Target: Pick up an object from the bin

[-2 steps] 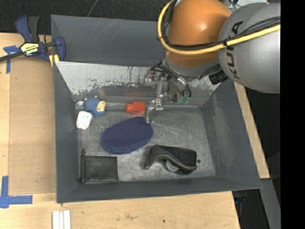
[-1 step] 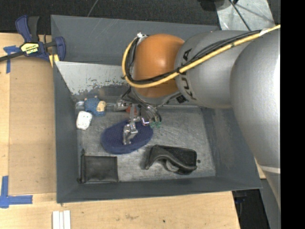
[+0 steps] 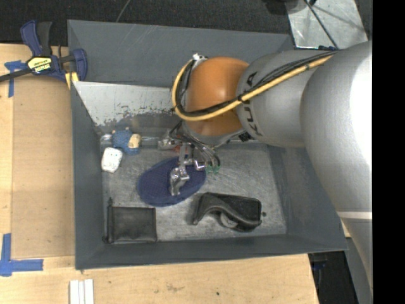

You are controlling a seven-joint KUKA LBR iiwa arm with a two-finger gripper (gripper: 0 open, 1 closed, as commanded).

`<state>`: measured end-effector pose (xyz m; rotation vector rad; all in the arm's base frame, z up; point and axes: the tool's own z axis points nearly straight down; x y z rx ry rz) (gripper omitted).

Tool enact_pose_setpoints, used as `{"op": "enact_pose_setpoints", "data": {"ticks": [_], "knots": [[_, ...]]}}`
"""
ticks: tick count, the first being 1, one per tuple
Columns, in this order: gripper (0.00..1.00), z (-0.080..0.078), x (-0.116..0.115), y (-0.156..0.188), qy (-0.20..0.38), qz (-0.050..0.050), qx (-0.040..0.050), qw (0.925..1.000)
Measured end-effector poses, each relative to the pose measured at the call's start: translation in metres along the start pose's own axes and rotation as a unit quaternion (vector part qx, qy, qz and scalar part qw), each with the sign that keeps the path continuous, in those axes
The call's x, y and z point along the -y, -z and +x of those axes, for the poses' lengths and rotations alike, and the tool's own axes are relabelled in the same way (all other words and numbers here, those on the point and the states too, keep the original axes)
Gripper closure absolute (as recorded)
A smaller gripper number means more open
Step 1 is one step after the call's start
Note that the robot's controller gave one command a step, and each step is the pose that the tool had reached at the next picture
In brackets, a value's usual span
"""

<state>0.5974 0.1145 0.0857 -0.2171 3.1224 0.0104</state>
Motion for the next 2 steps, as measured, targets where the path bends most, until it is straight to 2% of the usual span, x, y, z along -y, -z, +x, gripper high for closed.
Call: {"op": "enact_pose_setpoints", "data": {"ticks": [1,2], "knots": [[1.0,0.002,0.001,-0.001,-0.001,0.0,-0.0048,1.0],[1.0,0.024,0.011,0.157,0.241,0.002,-0.0018,0.9706]]}}
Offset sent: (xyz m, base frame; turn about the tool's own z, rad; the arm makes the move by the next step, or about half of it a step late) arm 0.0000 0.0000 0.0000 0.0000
